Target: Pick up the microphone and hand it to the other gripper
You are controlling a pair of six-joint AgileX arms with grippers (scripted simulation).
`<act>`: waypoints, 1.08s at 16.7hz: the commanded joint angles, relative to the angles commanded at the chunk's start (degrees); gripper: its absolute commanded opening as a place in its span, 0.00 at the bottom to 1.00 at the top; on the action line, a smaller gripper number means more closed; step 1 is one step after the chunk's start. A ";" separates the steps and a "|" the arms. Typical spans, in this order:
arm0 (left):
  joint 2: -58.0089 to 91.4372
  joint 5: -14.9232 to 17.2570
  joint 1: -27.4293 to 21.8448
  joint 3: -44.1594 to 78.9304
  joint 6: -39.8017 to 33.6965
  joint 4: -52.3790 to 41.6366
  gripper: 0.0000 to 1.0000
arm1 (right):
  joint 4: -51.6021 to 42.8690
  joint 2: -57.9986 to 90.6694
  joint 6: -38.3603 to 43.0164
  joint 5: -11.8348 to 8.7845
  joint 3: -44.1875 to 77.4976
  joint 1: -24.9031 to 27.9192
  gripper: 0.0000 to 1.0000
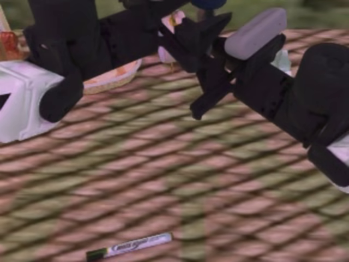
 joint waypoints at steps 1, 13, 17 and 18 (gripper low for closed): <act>0.00 0.00 0.00 0.00 0.00 0.00 0.47 | 0.00 0.00 0.00 0.00 0.00 0.00 0.00; 0.00 0.00 0.00 0.00 0.00 0.00 0.00 | 0.00 0.00 0.00 0.00 0.00 0.00 0.00; 0.00 0.00 0.00 0.00 0.00 0.00 0.00 | 0.00 0.00 0.00 0.00 0.00 0.00 0.08; 0.00 0.00 0.00 0.00 0.00 0.00 0.00 | 0.00 0.00 0.00 0.00 0.00 0.00 0.15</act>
